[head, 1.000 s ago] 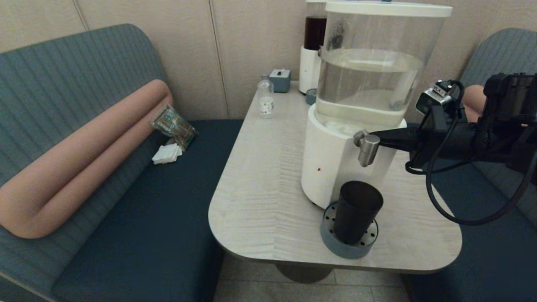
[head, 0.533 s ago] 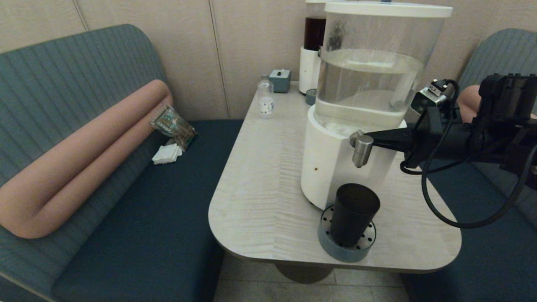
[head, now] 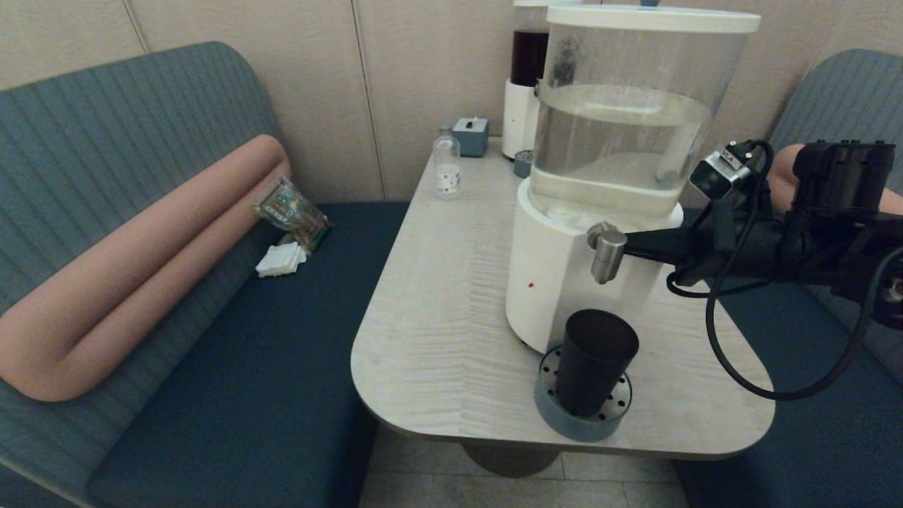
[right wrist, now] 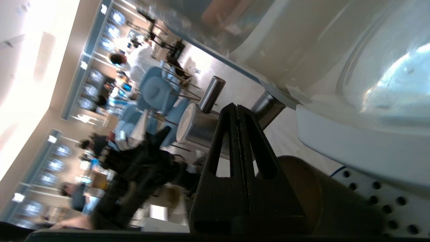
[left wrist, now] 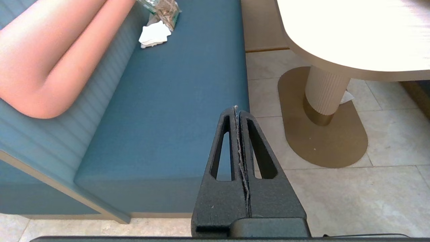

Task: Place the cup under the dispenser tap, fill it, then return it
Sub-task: Turn on the faucet

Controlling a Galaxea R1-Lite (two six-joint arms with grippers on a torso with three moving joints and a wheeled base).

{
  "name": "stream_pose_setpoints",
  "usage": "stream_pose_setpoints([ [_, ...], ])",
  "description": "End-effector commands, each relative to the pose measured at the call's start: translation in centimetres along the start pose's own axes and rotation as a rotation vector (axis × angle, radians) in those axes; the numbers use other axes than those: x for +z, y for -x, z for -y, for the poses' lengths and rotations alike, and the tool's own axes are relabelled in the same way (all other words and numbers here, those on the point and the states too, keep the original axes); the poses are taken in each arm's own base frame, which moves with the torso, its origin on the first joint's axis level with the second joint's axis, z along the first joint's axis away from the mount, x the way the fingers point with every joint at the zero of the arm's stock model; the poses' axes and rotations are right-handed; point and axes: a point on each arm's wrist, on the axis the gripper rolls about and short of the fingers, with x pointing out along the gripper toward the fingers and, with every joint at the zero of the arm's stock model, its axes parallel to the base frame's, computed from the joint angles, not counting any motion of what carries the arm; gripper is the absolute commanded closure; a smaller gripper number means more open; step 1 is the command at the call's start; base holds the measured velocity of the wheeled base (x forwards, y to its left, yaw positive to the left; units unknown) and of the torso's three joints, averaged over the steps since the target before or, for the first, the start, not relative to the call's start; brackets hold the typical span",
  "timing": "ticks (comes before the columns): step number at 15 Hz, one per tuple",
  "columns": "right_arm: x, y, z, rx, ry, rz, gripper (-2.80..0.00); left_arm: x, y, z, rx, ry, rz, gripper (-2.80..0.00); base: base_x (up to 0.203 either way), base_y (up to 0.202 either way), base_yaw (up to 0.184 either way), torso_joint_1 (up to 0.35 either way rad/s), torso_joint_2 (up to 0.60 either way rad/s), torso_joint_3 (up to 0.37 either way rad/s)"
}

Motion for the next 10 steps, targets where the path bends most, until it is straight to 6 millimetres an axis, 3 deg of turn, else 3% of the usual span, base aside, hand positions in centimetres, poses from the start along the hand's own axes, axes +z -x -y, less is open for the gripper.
stream_pose_setpoints([
  [1, -0.3, -0.1, 0.7, -0.008, -0.001, -0.007, 0.0, 0.0, 0.0, 0.0, -0.001, -0.001, -0.002, 0.0, 0.0, 0.0, 0.0, 0.0, 0.0, 0.0],
  [10, 0.1, 1.8, 0.4, -0.043, 0.017, 0.044, 0.0, 0.0, 0.0, 0.0, -0.001, -0.001, -0.003, 0.0, 0.0, 0.0, 0.0, 0.0, 0.0, 0.0],
])
